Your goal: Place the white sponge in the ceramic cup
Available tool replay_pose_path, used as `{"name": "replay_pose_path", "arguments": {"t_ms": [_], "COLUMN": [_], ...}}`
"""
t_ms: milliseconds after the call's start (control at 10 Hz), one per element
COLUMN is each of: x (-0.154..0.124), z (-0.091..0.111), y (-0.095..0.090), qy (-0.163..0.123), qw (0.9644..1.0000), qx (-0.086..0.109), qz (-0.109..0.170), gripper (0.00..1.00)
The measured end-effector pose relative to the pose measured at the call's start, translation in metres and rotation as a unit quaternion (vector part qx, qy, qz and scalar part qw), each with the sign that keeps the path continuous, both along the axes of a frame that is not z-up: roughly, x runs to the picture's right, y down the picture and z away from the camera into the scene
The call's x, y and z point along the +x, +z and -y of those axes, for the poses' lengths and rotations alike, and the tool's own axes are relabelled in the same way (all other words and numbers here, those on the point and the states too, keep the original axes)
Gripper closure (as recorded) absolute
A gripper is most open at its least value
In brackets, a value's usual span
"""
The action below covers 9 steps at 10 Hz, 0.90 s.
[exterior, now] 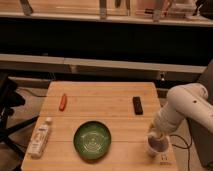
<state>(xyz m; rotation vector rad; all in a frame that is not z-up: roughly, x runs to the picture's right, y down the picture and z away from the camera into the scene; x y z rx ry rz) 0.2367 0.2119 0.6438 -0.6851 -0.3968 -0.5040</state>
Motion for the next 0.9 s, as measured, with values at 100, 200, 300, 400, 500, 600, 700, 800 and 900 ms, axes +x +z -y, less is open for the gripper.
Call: {"name": "replay_pose_path", "arguments": {"t_ms": [100,200,300,400,500,600,700,800,900], "x": [0.0011,0.0022,0.0034,0.0044,0.0044,0.0047,0.0054,0.0056,0.0056], "z": [-0.0003,-0.0012,-0.0018,-0.0025,-0.0029,-0.0031,-0.0034,-0.0037,-0.0037], "y": [0.0003,0.0004,0.0001,-0.0003,-0.0005,-0.0007,-0.0009,-0.0008,-0.0009], "qy": [0.000,0.000,0.000,0.000,0.000,-0.001,-0.001,-0.002,-0.002], "qw": [1.0000,1.0000,1.0000,1.0000,1.0000,1.0000,1.0000,1.0000,1.0000], "qx": [0.000,-0.001,-0.002,-0.002,-0.003,-0.003,-0.004,-0.004,-0.005], "qz": [0.000,0.000,0.000,-0.001,0.000,0.000,0.000,0.000,0.001], "gripper": [0.77,0.67,0.55,0.48,0.36,0.28,0.26,0.28,0.27]}}
